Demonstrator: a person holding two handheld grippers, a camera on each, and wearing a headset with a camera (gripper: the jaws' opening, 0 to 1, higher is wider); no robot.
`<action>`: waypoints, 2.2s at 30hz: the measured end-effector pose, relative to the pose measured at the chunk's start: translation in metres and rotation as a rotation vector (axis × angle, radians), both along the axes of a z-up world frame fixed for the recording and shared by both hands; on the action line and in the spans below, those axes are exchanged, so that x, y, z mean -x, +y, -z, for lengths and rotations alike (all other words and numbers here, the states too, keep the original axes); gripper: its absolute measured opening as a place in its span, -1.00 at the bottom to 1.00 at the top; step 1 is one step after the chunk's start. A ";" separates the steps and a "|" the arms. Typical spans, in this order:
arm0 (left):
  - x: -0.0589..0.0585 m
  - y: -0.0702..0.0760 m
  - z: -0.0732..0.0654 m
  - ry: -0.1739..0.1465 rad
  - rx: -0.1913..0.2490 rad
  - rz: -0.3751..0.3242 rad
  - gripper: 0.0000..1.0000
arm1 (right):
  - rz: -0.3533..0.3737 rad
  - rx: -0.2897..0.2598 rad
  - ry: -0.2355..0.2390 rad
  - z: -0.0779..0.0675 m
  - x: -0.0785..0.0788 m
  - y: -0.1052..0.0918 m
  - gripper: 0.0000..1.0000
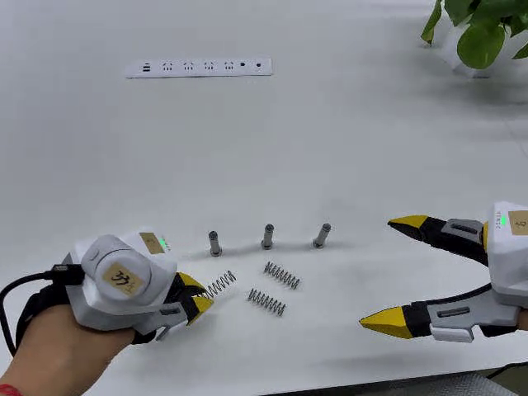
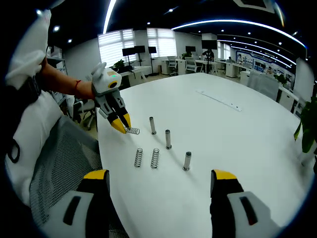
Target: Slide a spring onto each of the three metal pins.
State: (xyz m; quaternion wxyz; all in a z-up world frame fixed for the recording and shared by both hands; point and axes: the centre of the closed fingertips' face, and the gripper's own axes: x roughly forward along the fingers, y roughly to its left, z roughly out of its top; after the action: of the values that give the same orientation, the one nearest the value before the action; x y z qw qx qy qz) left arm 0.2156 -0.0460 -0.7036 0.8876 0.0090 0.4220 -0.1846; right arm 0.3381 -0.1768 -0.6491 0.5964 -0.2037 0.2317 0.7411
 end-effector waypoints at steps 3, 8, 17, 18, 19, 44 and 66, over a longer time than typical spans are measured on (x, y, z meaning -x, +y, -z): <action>-0.002 -0.004 -0.014 -0.044 0.028 -0.015 -0.80 | -0.003 -0.026 0.022 -0.012 0.007 0.009 0.65; -0.008 -0.009 -0.035 -0.118 0.075 -0.041 -0.80 | 0.013 -0.079 0.119 -0.031 0.027 0.027 0.51; -0.026 -0.024 -0.073 -0.255 0.172 -0.076 -0.80 | 0.153 -0.189 0.387 -0.056 0.054 0.069 0.10; -0.027 -0.026 -0.078 -0.272 0.180 -0.080 -0.80 | 0.178 -0.212 0.421 -0.059 0.055 0.075 0.06; -0.029 -0.026 -0.081 -0.284 0.185 -0.080 -0.80 | 0.193 -0.219 0.442 -0.061 0.055 0.078 0.01; -0.049 -0.046 -0.124 -0.446 0.303 -0.077 -0.80 | 0.282 -0.307 0.629 -0.088 0.055 0.102 -0.75; -0.049 -0.053 -0.120 -0.422 0.305 -0.050 -0.68 | 0.144 -0.262 0.451 -0.098 0.067 0.102 -0.77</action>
State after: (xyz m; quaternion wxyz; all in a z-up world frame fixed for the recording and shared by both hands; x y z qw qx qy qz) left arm 0.2649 -0.0987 -0.5841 0.9513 -0.0971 0.1948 -0.2181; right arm 0.2714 -0.0747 -0.5511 0.6022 0.0623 0.2745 0.7471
